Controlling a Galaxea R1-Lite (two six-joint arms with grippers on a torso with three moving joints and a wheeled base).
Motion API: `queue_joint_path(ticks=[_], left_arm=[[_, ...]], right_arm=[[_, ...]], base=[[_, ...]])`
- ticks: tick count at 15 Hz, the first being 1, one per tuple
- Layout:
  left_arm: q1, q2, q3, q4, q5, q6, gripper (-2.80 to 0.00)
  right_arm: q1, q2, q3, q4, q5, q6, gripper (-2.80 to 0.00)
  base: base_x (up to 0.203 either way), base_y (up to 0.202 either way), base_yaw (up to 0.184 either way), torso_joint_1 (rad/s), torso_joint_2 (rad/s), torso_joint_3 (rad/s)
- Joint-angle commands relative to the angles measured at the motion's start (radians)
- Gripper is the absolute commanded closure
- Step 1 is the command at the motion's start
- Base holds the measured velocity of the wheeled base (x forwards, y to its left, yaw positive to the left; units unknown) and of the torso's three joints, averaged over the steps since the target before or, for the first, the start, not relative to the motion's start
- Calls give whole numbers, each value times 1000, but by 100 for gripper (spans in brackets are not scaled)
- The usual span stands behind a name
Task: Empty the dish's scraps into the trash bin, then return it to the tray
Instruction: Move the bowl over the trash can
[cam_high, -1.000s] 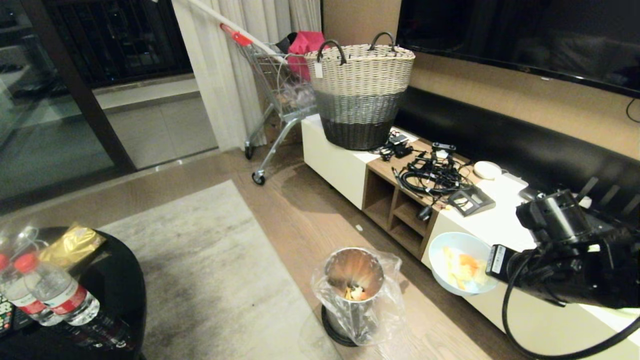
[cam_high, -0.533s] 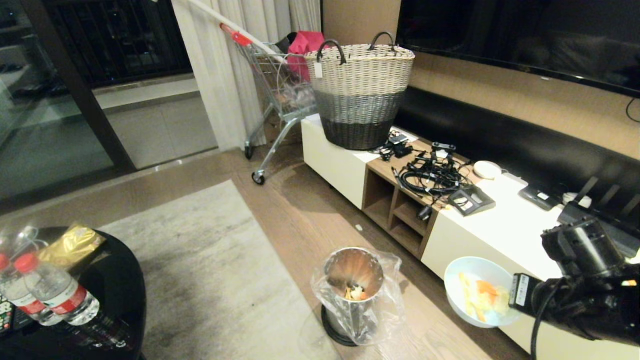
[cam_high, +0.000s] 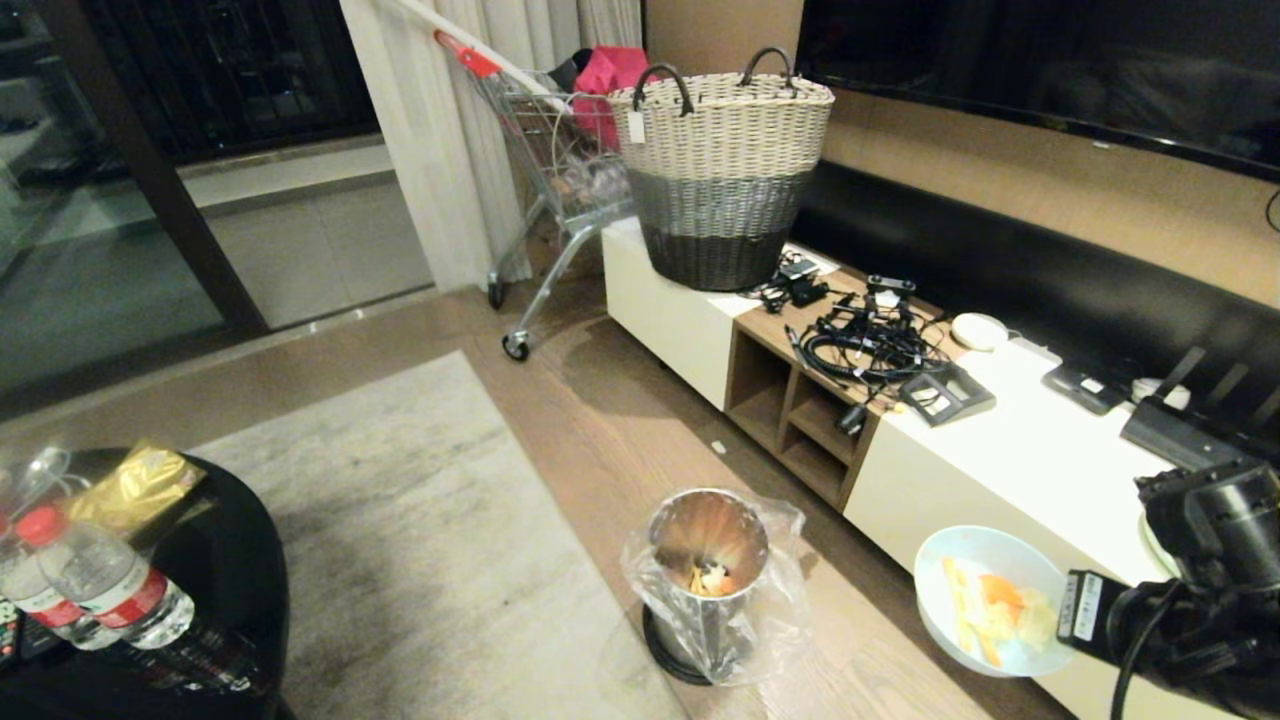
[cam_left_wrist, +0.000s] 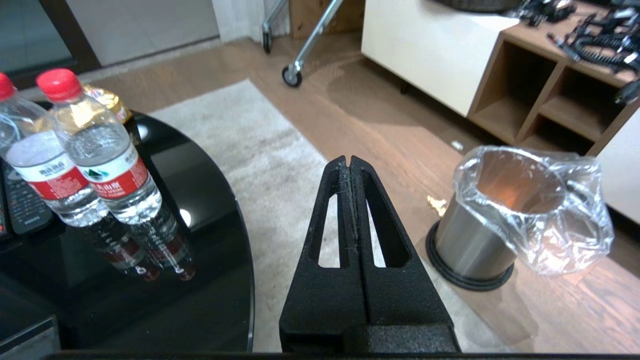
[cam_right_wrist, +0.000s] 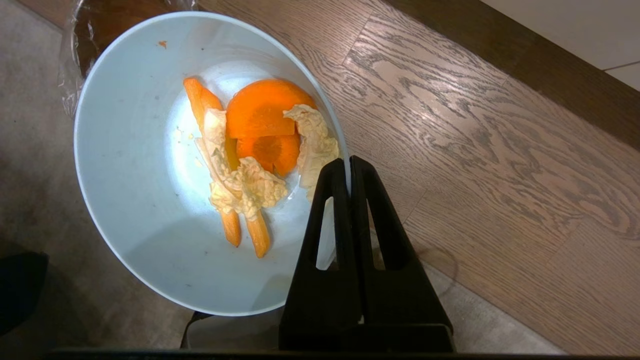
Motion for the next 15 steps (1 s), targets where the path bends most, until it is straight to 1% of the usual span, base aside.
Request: queue_joint_path(ticks=[1, 6, 9, 15], left_arm=[[0, 0, 0, 0, 1, 0, 0], [0, 0, 0, 0, 3, 1, 0], [0, 0, 0, 0, 1, -2, 0], [0, 0, 0, 0, 1, -1, 0]], right_arm=[[0, -20, -2, 0, -2, 3, 0], [0, -42, 1, 6, 0, 5, 0], [0, -65, 5, 40, 4, 6, 0], [0, -67, 15, 40, 4, 7, 0]], base=[[0, 0, 0, 2, 2, -168], [0, 0, 0, 2, 1, -193], [0, 0, 0, 0, 1, -194], [0, 0, 0, 4, 1, -199]])
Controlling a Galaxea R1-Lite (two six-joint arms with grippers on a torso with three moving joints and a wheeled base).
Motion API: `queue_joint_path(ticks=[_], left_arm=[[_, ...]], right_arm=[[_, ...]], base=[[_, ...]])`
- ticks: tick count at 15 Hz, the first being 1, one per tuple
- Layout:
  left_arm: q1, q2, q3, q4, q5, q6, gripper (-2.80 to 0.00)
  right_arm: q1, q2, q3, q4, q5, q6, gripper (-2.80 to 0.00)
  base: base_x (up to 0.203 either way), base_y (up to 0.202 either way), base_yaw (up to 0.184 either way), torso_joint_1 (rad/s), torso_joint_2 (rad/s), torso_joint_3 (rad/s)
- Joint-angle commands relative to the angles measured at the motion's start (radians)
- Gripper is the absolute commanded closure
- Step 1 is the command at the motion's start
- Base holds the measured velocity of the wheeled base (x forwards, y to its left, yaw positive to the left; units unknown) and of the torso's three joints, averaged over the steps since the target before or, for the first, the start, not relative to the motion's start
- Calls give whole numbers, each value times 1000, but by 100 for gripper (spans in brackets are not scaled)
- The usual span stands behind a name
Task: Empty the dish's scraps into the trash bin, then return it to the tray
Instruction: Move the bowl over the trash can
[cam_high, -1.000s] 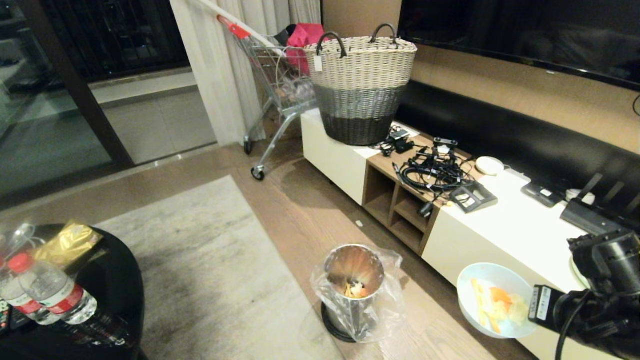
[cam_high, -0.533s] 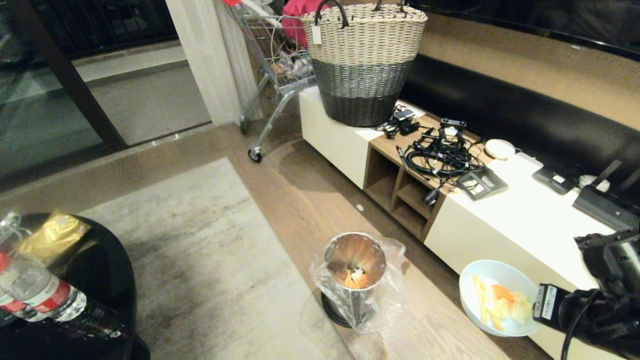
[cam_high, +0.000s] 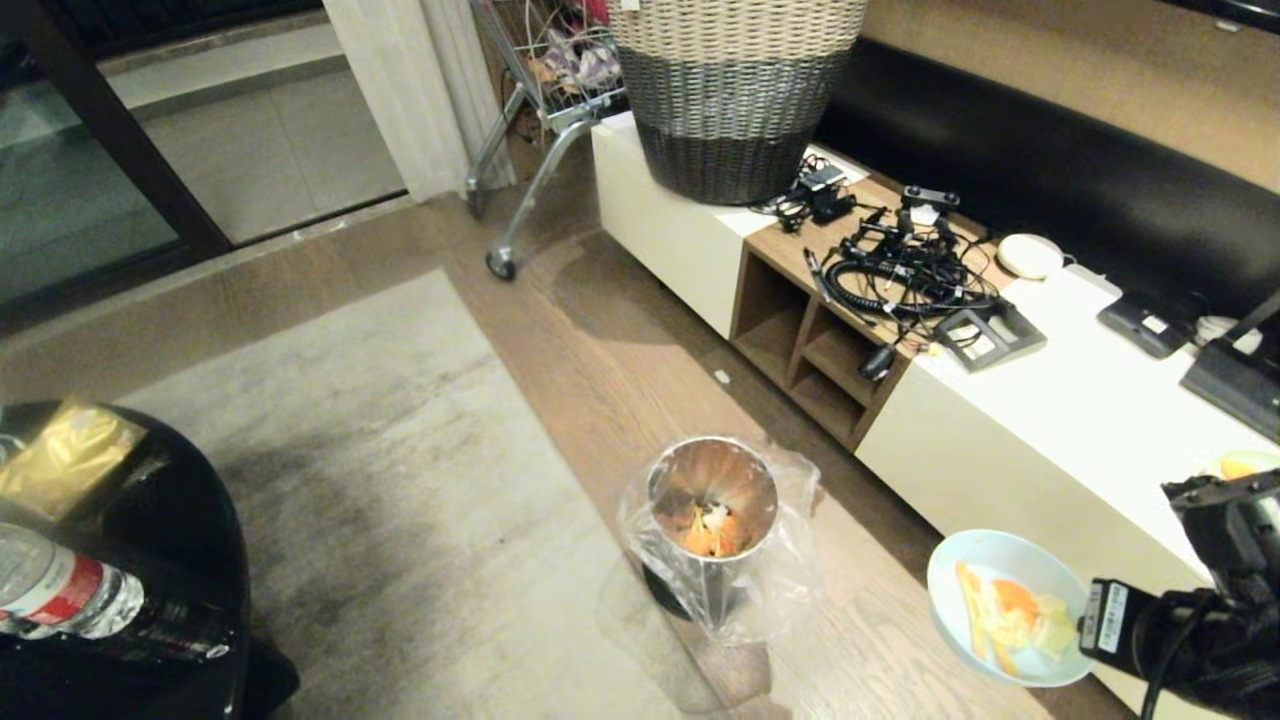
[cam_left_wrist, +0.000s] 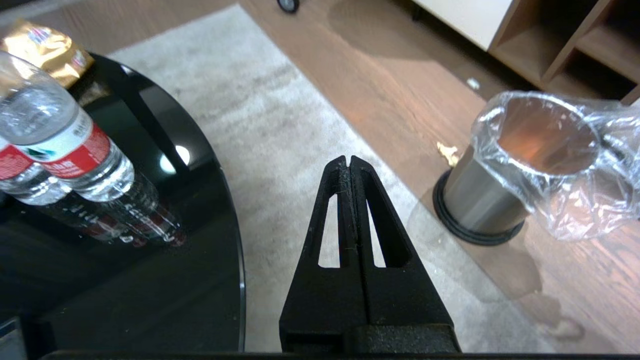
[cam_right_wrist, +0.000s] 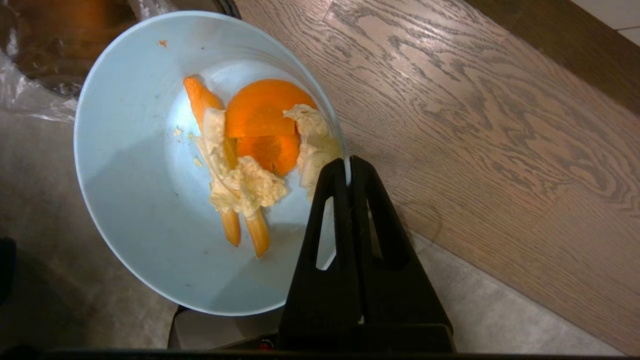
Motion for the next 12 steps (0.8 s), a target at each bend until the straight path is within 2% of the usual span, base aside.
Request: queue_joint_path(ticks=[1, 12], left_arm=[[0, 0, 0, 0, 0, -1, 0], [0, 0, 0, 0, 0, -2, 0]], right_arm=[[1, -2, 0, 0, -2, 6, 0], [1, -38, 6, 9, 0, 6, 0]], base=[[0, 0, 0, -6, 1, -202], [0, 0, 0, 4, 4, -199]])
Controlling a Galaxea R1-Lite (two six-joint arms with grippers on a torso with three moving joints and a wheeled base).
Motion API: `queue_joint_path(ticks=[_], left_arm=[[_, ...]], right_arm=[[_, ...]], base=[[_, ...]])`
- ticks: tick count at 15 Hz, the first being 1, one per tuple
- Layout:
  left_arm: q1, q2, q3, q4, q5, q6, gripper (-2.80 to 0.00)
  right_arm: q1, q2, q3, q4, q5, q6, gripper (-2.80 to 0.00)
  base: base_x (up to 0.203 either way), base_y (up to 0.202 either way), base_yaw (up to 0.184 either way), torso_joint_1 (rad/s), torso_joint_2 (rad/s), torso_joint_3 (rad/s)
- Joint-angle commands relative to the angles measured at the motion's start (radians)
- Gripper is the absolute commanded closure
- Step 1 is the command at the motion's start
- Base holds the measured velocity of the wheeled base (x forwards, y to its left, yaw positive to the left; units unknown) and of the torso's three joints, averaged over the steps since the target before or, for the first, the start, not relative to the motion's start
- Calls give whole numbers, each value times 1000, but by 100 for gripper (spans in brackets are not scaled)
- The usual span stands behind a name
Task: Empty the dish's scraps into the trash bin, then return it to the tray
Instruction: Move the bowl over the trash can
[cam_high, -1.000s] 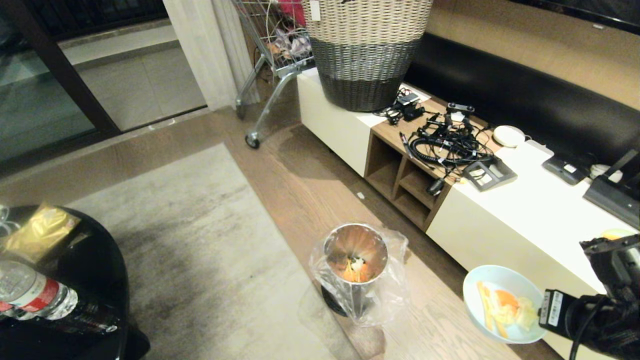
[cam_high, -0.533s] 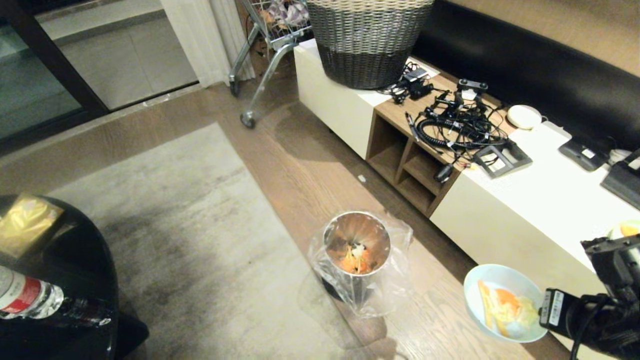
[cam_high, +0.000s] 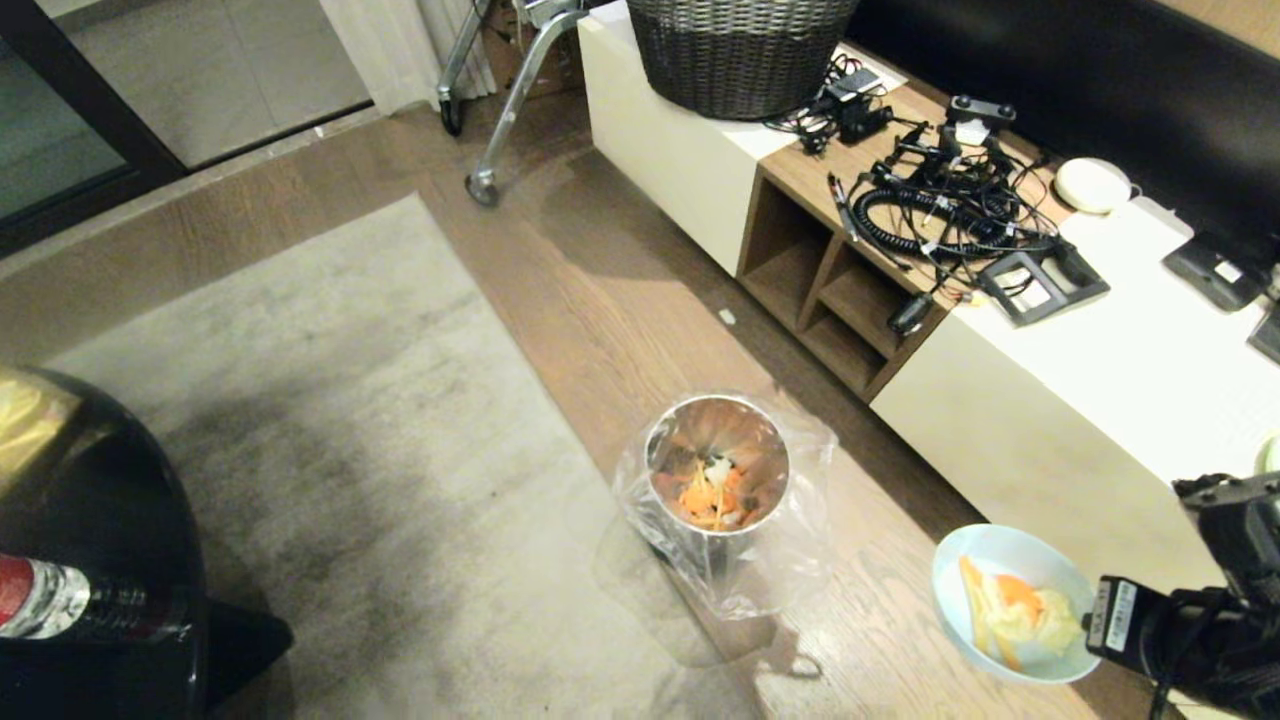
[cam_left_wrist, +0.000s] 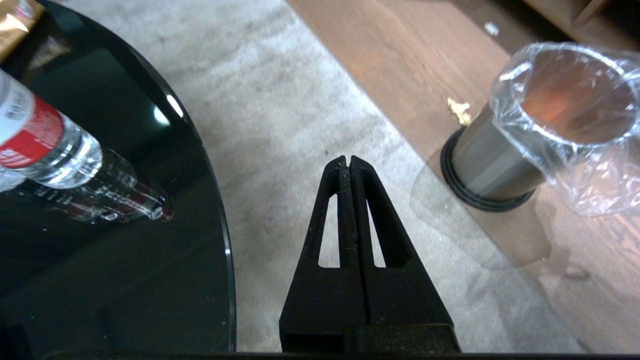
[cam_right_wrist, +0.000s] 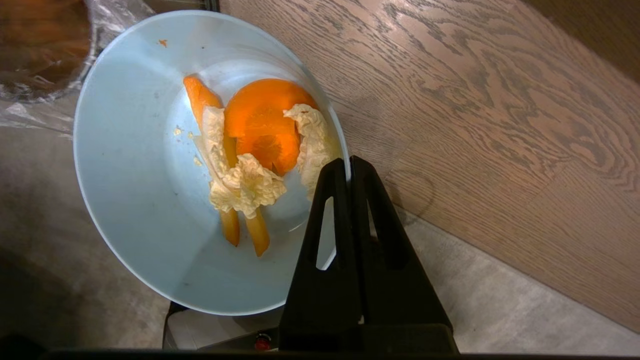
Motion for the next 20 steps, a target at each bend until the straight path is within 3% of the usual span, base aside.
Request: queue_joint_path(ticks=[1, 9, 16, 20], left_arm=[[0, 0, 0, 0, 0, -1, 0], [0, 0, 0, 0, 0, 1, 0], [0, 0, 0, 0, 0, 1, 0], [0, 0, 0, 0, 0, 1, 0]], right_arm=[[1, -19, 13, 6, -2, 4, 0], [1, -2, -3, 0, -2, -4, 0], [3, 226, -298, -7, -2, -71, 0], [48, 338, -426, -60, -4, -75, 0]], base=[[0, 0, 0, -4, 0, -194], [0, 0, 0, 2, 1, -41], [0, 0, 0, 0, 0, 0], [0, 0, 0, 0, 0, 0]])
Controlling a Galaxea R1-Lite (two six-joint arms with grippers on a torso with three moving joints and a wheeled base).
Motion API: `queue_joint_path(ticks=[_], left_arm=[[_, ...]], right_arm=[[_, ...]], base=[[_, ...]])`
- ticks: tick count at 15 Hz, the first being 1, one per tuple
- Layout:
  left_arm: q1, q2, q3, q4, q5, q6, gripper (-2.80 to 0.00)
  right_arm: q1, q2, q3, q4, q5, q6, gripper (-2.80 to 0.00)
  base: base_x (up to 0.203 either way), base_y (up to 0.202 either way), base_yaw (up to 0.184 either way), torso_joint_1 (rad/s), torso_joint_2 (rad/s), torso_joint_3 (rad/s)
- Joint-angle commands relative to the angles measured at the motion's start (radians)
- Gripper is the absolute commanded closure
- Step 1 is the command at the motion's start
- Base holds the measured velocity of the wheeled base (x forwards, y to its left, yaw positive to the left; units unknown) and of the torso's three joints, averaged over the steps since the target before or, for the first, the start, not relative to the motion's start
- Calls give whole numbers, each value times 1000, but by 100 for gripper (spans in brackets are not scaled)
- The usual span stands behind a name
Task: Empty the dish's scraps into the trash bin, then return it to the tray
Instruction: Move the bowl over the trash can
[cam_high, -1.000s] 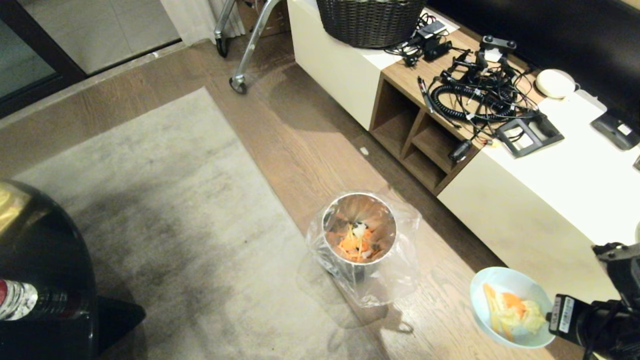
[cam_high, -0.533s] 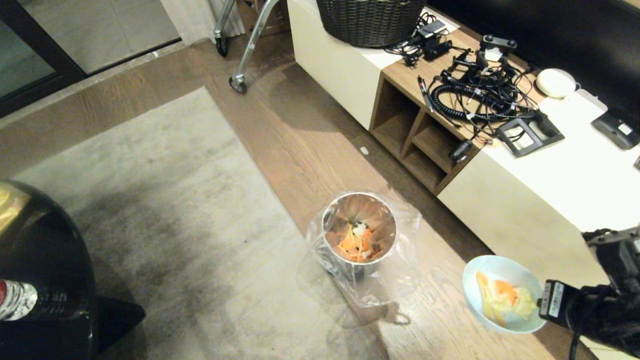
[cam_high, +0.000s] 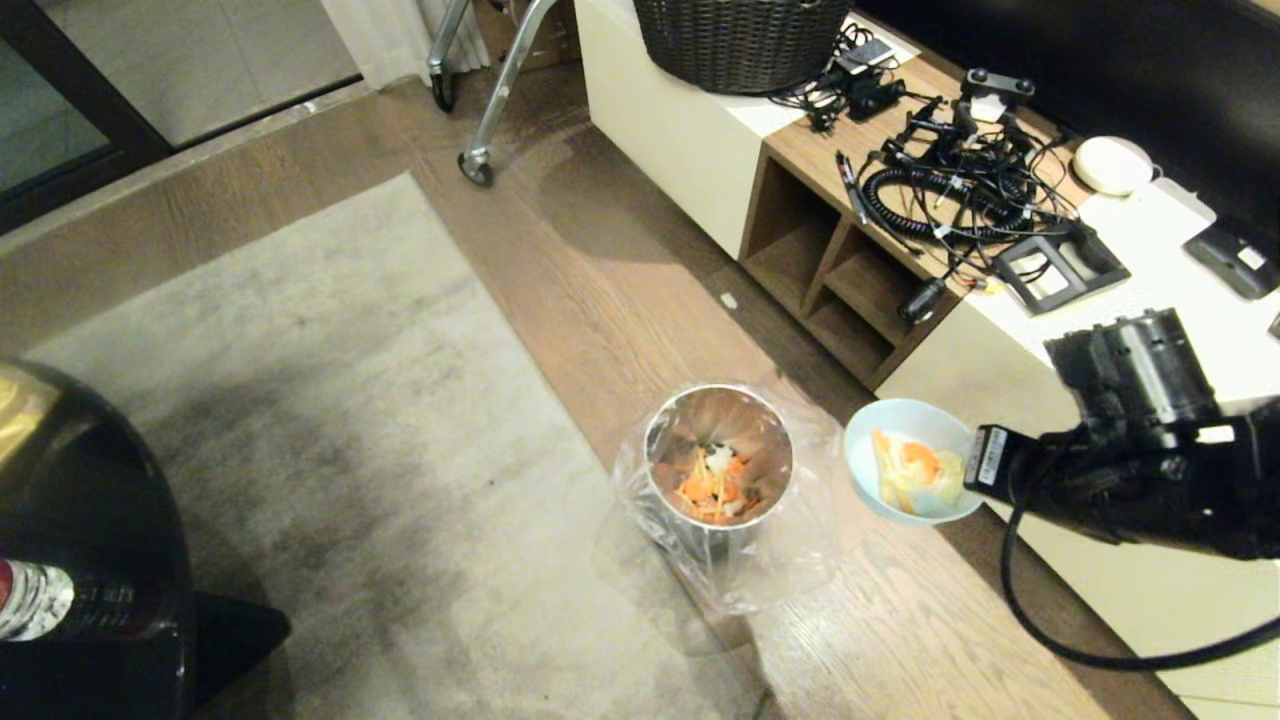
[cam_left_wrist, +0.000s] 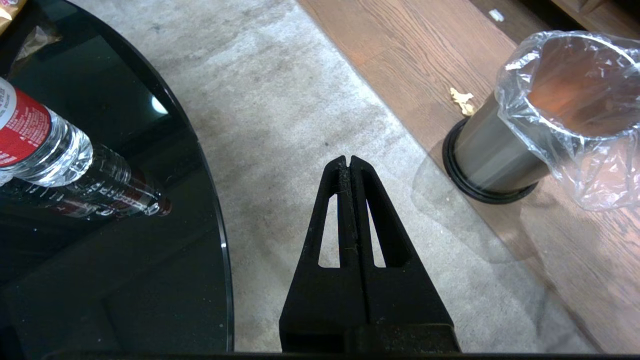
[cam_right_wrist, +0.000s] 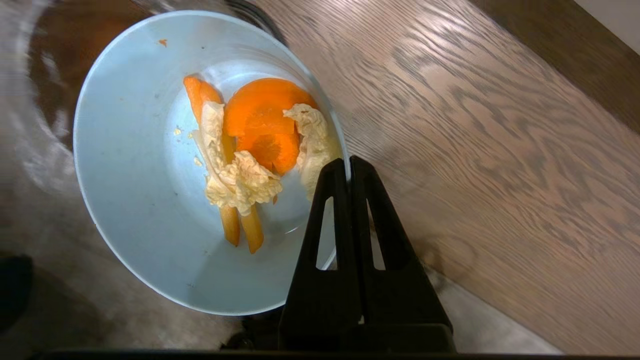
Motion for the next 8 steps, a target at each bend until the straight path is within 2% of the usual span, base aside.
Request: queue_joint_path(ticks=[1, 6, 8], left_arm=[[0, 0, 0, 0, 1, 0, 0], [0, 0, 0, 0, 1, 0, 0], [0, 0, 0, 0, 1, 0, 0]], right_arm=[[32, 90, -45, -61, -4, 0, 0], [93, 157, -59, -210, -15, -46, 0], [97, 192, -62, -295, -16, -94, 0]], base=[[0, 0, 0, 0, 0, 0], [0, 0, 0, 0, 0, 0], [0, 0, 0, 0, 0, 0]])
